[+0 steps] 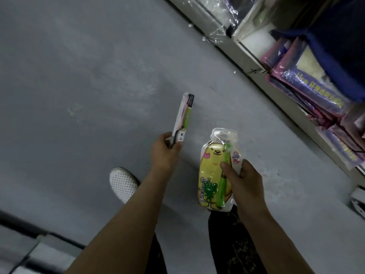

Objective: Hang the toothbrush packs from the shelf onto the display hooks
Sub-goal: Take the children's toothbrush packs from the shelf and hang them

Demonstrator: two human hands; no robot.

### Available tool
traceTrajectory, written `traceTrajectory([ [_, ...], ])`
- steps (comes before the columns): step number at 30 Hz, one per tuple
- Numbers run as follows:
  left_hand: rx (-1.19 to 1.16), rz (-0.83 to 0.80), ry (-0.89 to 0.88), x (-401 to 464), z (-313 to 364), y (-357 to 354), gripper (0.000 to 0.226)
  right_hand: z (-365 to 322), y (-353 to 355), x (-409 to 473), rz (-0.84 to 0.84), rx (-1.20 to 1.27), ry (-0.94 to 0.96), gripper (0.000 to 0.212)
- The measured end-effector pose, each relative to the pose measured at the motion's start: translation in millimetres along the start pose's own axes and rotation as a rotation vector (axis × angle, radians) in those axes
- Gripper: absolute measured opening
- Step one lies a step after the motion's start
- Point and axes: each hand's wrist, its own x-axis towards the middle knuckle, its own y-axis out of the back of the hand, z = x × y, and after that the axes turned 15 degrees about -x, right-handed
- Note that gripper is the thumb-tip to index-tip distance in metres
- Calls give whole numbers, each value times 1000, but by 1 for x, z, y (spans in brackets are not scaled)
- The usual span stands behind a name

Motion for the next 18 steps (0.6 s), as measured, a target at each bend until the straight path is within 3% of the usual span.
traceTrajectory([
  [4,-142,-19,-30,-54,62,34,18,-38,10,-45,24,16,72,16],
  [7,-259,-20,-54,-100,112,52,18,-92,26,-81,13,57,176,26],
  [10,-354,-35,-119,-152,173,72,19,-153,49,-123,-12,175,266,10],
  [18,-610,-69,-358,-280,360,173,10,-315,90,-284,-117,308,526,12],
])
